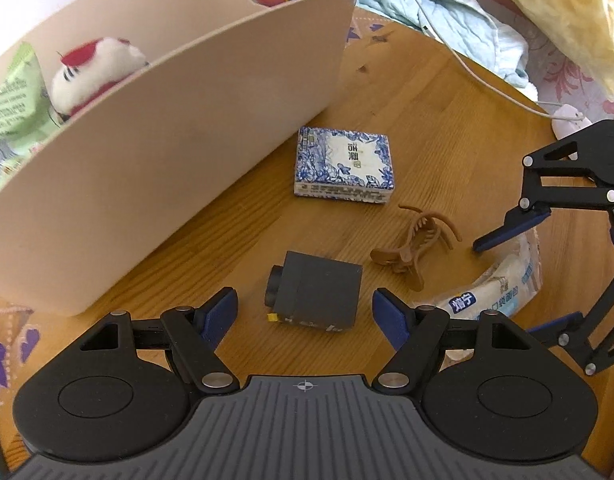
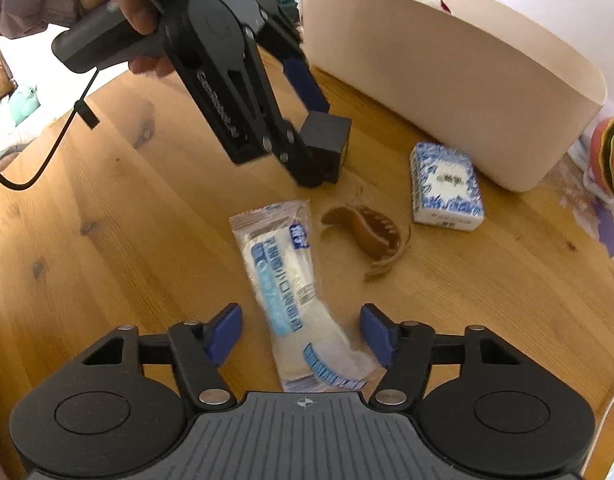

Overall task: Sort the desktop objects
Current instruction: 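Grasp the black small box with left gripper while right grasps the clear wet-wipe packet, then lift the box and wipe packet over the basket and open both grippers, then grasp the blue-and-white tissue pack with left gripper while right grasps the tan claw clip, then carry the tissue pack and claw clip over the basket and open both grippers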

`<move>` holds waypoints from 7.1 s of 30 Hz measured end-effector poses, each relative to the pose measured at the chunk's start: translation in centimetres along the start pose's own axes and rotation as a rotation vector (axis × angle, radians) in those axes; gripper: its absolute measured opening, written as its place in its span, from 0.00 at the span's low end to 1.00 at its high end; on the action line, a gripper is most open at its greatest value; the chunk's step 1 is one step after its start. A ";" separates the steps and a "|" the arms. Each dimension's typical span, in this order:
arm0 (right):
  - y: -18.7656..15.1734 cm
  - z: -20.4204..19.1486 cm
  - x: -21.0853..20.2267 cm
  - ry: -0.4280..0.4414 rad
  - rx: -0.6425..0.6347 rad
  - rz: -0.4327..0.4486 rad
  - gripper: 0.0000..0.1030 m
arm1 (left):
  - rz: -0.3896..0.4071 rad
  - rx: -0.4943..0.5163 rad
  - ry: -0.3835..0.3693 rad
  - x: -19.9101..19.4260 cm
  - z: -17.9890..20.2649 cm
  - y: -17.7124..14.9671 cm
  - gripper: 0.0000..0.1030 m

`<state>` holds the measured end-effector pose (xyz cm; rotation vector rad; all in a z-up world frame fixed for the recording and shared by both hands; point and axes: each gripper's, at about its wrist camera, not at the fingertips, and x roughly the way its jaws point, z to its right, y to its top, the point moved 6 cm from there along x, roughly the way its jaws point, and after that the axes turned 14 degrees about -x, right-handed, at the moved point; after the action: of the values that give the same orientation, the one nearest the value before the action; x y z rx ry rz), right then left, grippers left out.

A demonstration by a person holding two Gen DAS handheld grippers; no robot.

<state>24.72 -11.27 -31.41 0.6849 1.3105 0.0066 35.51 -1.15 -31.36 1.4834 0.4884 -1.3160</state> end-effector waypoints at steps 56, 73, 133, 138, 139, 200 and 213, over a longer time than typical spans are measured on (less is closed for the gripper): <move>5.7 8.9 -14.9 -0.239 0.122 0.247 0.25 | 0.333 0.028 0.152 -16.7 -1.4 5.4 0.46; 12.9 17.1 -12.2 -0.327 0.183 0.319 0.25 | 0.454 -0.332 0.286 -15.9 -6.5 13.1 0.46; 2.4 6.3 -2.6 -0.185 0.171 0.126 0.61 | 0.185 -0.396 0.159 -7.6 1.0 5.0 0.73; 2.5 5.0 -0.6 -0.163 0.206 0.113 0.64 | 0.139 -0.327 0.126 -5.2 1.3 4.9 0.73; 2.5 4.9 -0.3 -0.168 0.219 0.110 0.64 | 0.133 -0.315 0.116 -4.8 1.3 5.0 0.73; 0.2 7.3 2.5 -0.407 0.543 0.093 0.70 | 0.070 -0.280 0.143 3.4 1.5 5.9 0.74; 0.4 6.8 2.2 -0.383 0.539 0.098 0.45 | 0.074 -0.305 0.163 2.3 0.7 4.6 0.63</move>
<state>31.56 -13.24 -32.52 1.1445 0.9060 -0.3930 39.68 -4.25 -31.37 1.3435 0.7004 -1.0160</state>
